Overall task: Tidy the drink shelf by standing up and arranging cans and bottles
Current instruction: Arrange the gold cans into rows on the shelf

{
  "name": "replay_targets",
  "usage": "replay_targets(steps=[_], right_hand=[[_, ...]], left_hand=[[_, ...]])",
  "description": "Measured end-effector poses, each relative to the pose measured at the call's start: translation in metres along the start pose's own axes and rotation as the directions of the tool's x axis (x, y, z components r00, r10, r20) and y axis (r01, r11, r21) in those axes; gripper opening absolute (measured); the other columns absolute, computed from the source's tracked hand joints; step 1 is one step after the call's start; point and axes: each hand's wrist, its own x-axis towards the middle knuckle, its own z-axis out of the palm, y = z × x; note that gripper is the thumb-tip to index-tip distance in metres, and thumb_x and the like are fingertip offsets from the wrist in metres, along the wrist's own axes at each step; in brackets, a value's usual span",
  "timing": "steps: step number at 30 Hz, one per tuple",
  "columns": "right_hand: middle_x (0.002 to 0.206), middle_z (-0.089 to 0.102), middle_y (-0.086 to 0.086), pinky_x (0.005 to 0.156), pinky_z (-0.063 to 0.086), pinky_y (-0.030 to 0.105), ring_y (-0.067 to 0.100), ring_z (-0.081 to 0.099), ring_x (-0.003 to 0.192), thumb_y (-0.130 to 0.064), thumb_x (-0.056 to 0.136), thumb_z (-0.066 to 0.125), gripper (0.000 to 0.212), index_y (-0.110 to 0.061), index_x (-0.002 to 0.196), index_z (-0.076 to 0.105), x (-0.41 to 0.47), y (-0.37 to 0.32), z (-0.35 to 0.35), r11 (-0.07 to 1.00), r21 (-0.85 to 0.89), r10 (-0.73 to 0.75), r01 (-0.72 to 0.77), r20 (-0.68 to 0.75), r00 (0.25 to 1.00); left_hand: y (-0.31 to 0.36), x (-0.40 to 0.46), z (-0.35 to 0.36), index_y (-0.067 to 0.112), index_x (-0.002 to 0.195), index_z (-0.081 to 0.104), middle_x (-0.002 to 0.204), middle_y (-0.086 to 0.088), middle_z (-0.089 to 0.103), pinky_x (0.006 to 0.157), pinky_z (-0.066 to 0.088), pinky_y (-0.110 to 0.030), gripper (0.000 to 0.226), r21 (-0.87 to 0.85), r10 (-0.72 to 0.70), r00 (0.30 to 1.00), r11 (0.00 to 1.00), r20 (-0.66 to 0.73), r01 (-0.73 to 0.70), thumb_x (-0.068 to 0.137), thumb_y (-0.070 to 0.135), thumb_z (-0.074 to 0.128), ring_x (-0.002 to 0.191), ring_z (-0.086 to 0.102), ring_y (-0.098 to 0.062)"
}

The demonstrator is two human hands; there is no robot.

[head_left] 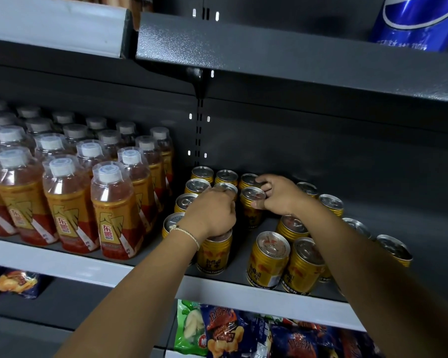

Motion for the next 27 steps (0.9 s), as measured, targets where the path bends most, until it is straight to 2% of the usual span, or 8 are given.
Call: replay_targets(steps=[5,9,14,19,21,23,25,27], right_hand=[[0.107,0.063,-0.005,0.089,0.050,0.032,0.016,0.061,0.103,-0.045,0.087,0.075,0.049,-0.022,0.128,0.061,-0.016,-0.005,-0.030,0.991,-0.130,0.017,-0.035,-0.136,0.991],[0.090,0.067,-0.005,0.063,0.054,0.029,0.013,0.066,0.084,-0.050,0.085,0.075,0.036,-0.021,0.107,0.069,-0.034,-0.009,-0.051,0.925,-0.364,0.100,-0.108,-0.040,0.994],[0.100,0.071,-0.002,0.074,0.061,0.032,0.017,0.070,0.088,-0.061,0.071,0.081,0.054,-0.022,0.107,0.070,-0.053,-0.010,-0.055,0.845,-0.526,0.182,-0.093,0.120,0.976],[0.105,0.072,0.004,0.081,0.063,0.039,0.021,0.071,0.092,-0.057,0.060,0.085,0.061,-0.017,0.105,0.073,-0.059,-0.011,-0.047,0.819,-0.570,0.176,-0.071,0.132,0.976],[0.096,0.073,0.001,0.078,0.062,0.036,0.018,0.070,0.086,-0.052,0.057,0.087,0.052,-0.019,0.095,0.073,-0.058,-0.009,-0.045,0.849,-0.520,0.151,-0.092,0.072,0.986],[0.086,0.074,0.000,0.068,0.060,0.030,0.017,0.071,0.078,-0.051,0.059,0.085,0.044,-0.019,0.086,0.073,-0.055,-0.004,-0.045,0.889,-0.443,0.140,-0.120,0.012,0.990],[0.073,0.076,0.001,0.054,0.057,0.025,0.019,0.074,0.069,-0.052,0.063,0.083,0.041,-0.016,0.080,0.075,-0.052,0.000,-0.045,0.924,-0.355,0.149,-0.143,-0.011,0.989],[0.067,0.075,0.001,0.049,0.055,0.023,0.018,0.074,0.064,-0.053,0.067,0.082,0.039,-0.016,0.079,0.077,-0.049,0.003,-0.044,0.948,-0.277,0.159,-0.157,-0.017,0.987]], left_hand=[[0.000,0.000,0.000,0.011,0.129,0.055,0.130,-0.012,0.057,0.104,0.039,-0.038,0.039,0.001,-0.001,1.000,1.000,-0.008,0.001,0.096,0.027,0.042,0.120,0.050,-0.028],[0.001,-0.001,-0.002,0.012,0.121,0.059,0.120,-0.009,0.061,0.093,0.048,-0.038,0.033,-0.021,0.012,0.999,1.000,-0.051,-0.013,0.093,0.025,0.047,0.111,0.055,-0.026],[0.007,-0.005,-0.008,0.014,0.095,0.061,0.093,-0.006,0.064,0.077,0.045,-0.030,0.016,0.023,0.140,0.983,0.990,-0.123,-0.138,0.091,0.020,0.048,0.095,0.056,-0.026],[0.023,-0.016,-0.015,0.013,0.106,0.067,0.105,-0.005,0.065,0.087,0.051,-0.039,0.028,-0.001,0.194,0.981,0.981,-0.029,-0.194,0.093,0.032,0.050,0.104,0.056,-0.024],[0.029,-0.022,-0.016,0.016,0.104,0.070,0.105,-0.003,0.065,0.104,0.041,-0.039,0.033,0.026,0.240,0.970,0.970,0.035,-0.240,0.093,0.040,0.051,0.108,0.055,-0.021],[0.035,-0.030,-0.015,0.019,0.096,0.073,0.103,-0.001,0.067,0.122,0.008,-0.038,0.038,0.078,0.269,0.961,0.959,0.068,-0.274,0.092,0.049,0.049,0.111,0.055,-0.016],[0.039,-0.038,-0.014,0.022,0.088,0.074,0.105,0.000,0.069,0.114,-0.021,-0.031,0.041,0.125,0.285,0.958,0.950,0.025,-0.286,0.090,0.053,0.047,0.115,0.054,-0.014],[0.041,-0.045,-0.016,0.022,0.086,0.074,0.106,0.001,0.070,0.105,-0.033,-0.023,0.038,0.141,0.296,0.955,0.946,-0.010,-0.291,0.088,0.049,0.048,0.117,0.053,-0.013]])
